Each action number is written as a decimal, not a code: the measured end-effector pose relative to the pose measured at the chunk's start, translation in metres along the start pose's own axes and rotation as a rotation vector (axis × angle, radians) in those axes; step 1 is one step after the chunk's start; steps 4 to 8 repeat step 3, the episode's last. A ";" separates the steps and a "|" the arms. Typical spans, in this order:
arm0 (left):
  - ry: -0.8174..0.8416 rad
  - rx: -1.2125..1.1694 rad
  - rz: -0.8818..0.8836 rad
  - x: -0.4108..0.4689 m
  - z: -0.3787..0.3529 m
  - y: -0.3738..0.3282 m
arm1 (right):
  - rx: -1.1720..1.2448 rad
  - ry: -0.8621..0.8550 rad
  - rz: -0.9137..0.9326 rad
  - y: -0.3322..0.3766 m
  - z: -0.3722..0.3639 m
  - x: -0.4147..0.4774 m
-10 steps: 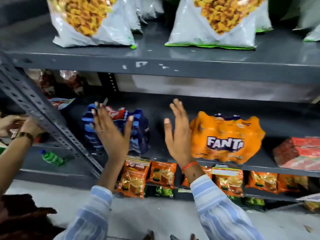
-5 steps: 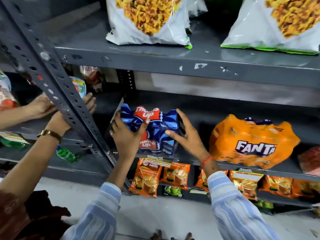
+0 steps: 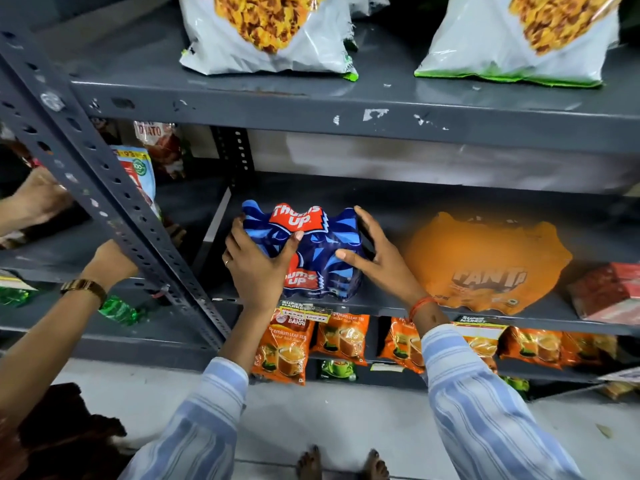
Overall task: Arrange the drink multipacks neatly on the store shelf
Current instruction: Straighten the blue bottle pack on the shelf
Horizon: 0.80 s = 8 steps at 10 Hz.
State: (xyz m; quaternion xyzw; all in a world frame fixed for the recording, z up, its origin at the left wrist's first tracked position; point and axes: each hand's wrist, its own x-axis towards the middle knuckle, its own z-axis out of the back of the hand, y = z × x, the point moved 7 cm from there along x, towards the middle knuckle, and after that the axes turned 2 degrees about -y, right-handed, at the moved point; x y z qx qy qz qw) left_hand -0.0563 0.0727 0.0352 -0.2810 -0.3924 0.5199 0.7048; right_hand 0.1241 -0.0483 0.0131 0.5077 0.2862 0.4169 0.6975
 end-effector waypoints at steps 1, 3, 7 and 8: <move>0.015 0.009 0.007 0.003 -0.003 0.001 | -0.014 0.040 -0.031 0.002 0.000 -0.001; -0.036 0.129 0.004 -0.030 0.009 -0.027 | -0.324 0.058 -0.006 0.023 0.009 -0.011; -0.036 0.129 0.004 -0.030 0.009 -0.027 | -0.324 0.058 -0.006 0.023 0.009 -0.011; -0.036 0.129 0.004 -0.030 0.009 -0.027 | -0.324 0.058 -0.006 0.023 0.009 -0.011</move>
